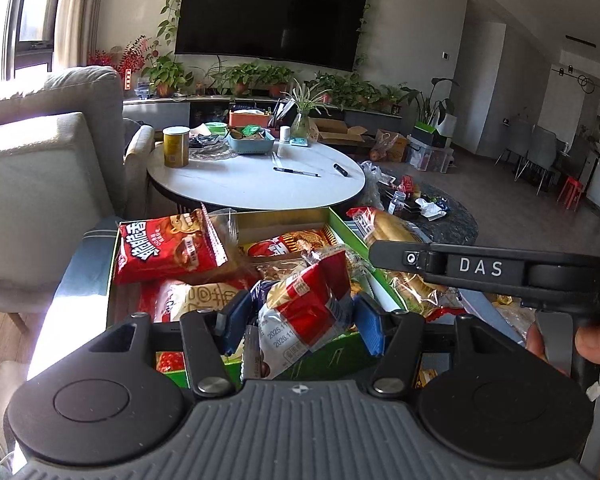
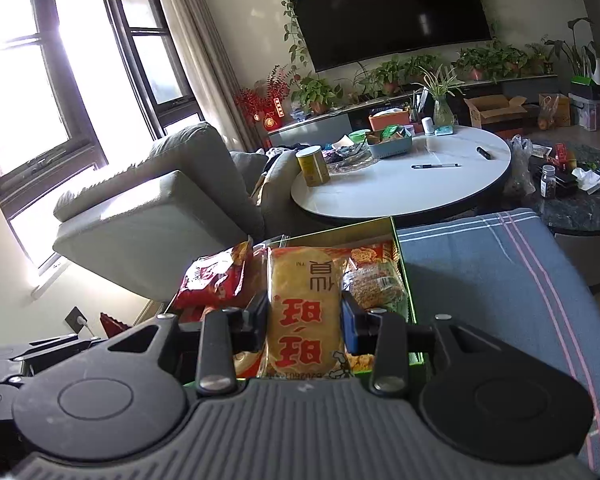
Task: Organize snacks
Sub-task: 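Lower the red-and-white bag into the box with the left gripper while the right lowers the rice-cracker packet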
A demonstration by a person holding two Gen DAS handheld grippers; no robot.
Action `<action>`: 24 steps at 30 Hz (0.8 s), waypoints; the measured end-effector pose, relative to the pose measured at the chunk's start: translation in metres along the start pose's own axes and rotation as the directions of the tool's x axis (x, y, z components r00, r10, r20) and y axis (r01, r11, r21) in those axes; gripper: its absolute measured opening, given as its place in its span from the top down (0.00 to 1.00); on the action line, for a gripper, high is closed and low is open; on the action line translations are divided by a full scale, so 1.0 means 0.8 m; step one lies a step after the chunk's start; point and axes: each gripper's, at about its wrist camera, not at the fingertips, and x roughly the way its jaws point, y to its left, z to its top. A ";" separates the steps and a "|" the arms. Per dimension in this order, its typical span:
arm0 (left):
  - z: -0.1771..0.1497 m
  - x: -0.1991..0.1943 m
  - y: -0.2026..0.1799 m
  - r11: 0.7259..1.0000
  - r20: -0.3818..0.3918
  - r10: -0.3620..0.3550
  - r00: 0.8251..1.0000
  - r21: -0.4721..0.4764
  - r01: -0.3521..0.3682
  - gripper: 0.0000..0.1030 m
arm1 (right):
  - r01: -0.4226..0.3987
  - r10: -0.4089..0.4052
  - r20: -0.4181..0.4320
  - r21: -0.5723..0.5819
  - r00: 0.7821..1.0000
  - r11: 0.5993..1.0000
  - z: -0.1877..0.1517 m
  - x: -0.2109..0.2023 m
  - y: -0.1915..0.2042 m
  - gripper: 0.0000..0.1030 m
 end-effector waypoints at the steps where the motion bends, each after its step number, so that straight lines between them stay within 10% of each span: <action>1: 0.001 0.007 0.000 1.000 -0.004 -0.003 1.000 0.002 0.003 0.48 | 0.003 -0.003 0.001 0.003 1.000 1.000 0.002 0.004 -0.002 0.43; 24: -0.008 0.084 0.015 0.999 -0.055 -0.039 0.998 -0.017 0.039 0.41 | 0.023 -0.021 -0.031 0.062 0.999 0.998 -0.002 0.050 -0.043 0.41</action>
